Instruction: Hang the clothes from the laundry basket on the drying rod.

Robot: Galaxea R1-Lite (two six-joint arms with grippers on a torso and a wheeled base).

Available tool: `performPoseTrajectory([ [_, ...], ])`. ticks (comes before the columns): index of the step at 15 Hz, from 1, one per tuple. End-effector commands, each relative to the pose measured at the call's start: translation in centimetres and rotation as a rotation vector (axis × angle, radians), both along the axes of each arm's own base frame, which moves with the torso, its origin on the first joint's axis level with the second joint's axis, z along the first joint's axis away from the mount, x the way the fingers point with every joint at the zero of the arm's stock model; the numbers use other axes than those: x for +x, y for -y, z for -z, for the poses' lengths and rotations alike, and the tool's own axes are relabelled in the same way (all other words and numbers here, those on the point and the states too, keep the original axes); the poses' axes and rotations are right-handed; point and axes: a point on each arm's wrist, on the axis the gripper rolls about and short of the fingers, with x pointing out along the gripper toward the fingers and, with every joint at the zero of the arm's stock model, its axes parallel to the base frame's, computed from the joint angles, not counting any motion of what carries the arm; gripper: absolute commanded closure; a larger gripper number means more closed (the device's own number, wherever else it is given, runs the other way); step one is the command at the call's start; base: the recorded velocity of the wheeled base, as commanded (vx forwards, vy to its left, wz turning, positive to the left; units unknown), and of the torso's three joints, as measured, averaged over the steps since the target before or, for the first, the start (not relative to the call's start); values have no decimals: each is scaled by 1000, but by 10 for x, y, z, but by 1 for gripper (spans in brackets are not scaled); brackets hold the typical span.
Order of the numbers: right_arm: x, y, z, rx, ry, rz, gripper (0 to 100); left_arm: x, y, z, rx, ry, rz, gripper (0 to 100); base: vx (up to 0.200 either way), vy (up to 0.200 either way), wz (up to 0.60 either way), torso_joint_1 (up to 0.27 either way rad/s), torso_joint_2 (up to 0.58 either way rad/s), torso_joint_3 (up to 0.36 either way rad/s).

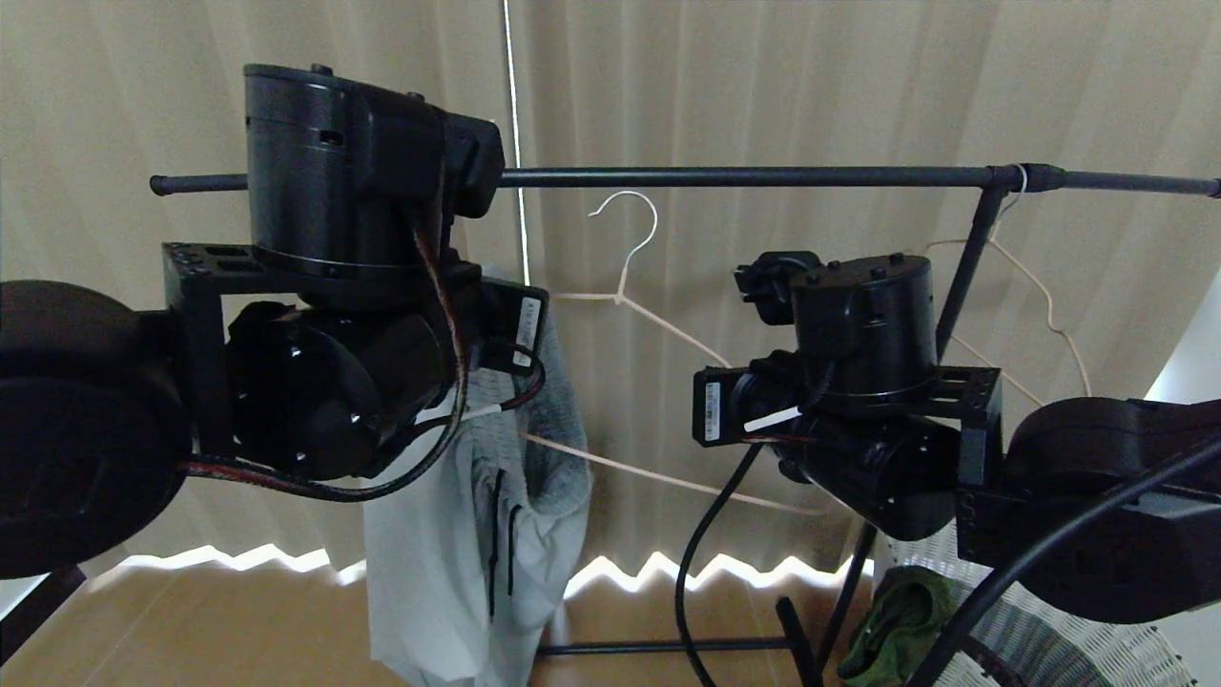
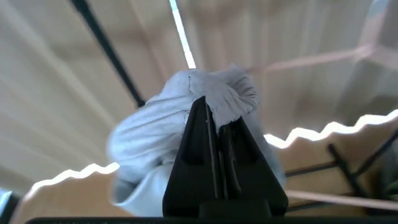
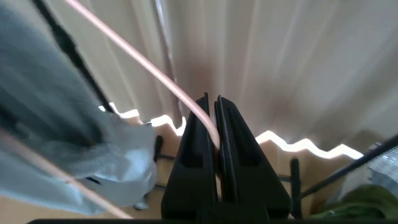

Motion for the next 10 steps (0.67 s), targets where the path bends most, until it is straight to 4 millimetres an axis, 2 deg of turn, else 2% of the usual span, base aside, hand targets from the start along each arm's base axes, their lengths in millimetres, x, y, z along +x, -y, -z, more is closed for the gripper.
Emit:
performPoseTrajectory([
  [1,-3,-9,5,-3,-3,-24,100,6,10,1,-8,1,9,100,0,0,0,0,0,0],
  [5,-8,-19,9,1,0,-54,100,-1,19,-4,-24,12,41,100,0,0,0,0,0,0],
  [10,-11,-16,3,15,12,-59,100,-10,24,1,3,0,80,100,0,0,0,0,0,0],
])
